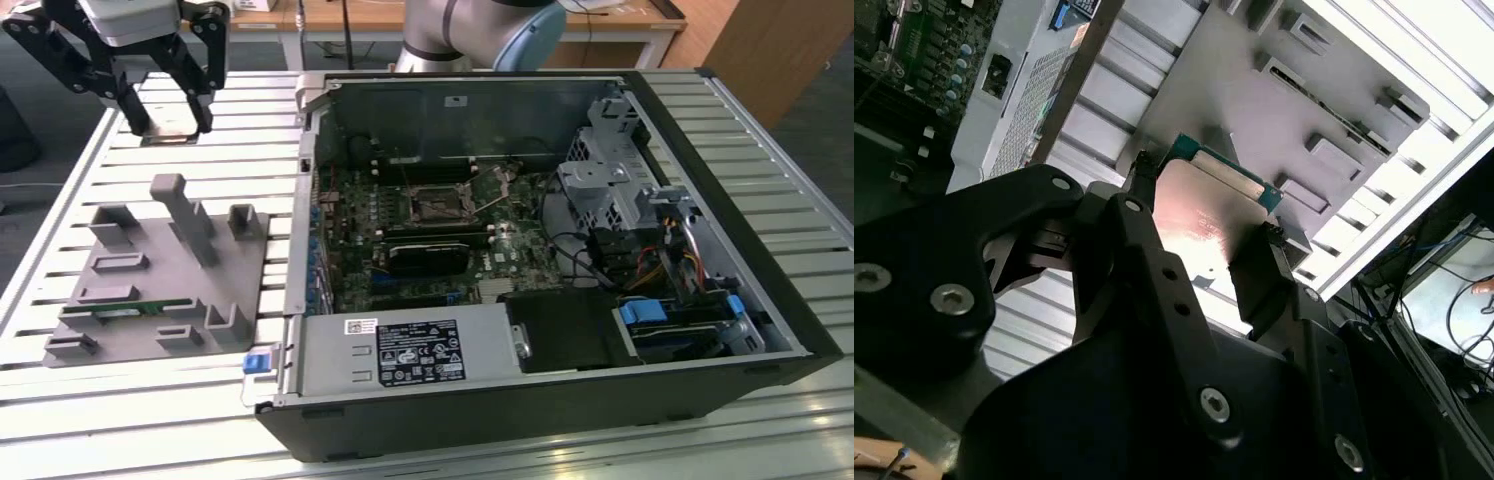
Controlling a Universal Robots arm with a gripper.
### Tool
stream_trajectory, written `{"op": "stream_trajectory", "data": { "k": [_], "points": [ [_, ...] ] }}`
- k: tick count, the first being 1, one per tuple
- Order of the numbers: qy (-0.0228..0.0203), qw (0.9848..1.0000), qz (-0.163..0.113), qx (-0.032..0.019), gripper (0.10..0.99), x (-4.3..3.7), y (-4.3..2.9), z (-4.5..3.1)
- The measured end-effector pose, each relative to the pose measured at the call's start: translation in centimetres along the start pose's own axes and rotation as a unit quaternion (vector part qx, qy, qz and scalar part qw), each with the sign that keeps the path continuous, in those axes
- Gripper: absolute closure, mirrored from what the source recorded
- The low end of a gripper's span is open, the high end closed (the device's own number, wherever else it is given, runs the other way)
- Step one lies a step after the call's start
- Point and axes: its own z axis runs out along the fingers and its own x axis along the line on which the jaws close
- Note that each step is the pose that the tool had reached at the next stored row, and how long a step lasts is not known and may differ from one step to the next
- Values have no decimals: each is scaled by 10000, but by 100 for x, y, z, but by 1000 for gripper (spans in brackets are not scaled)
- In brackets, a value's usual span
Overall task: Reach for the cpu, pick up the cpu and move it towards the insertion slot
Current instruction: 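Pick up the cpu and move it towards the insertion slot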
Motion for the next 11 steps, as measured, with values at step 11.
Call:
{"op": "stream_trajectory", "data": {
  "k": [11],
  "points": [
    [0, 10000, 0, -1, 541, -129, -3, -1]
  ]
}}
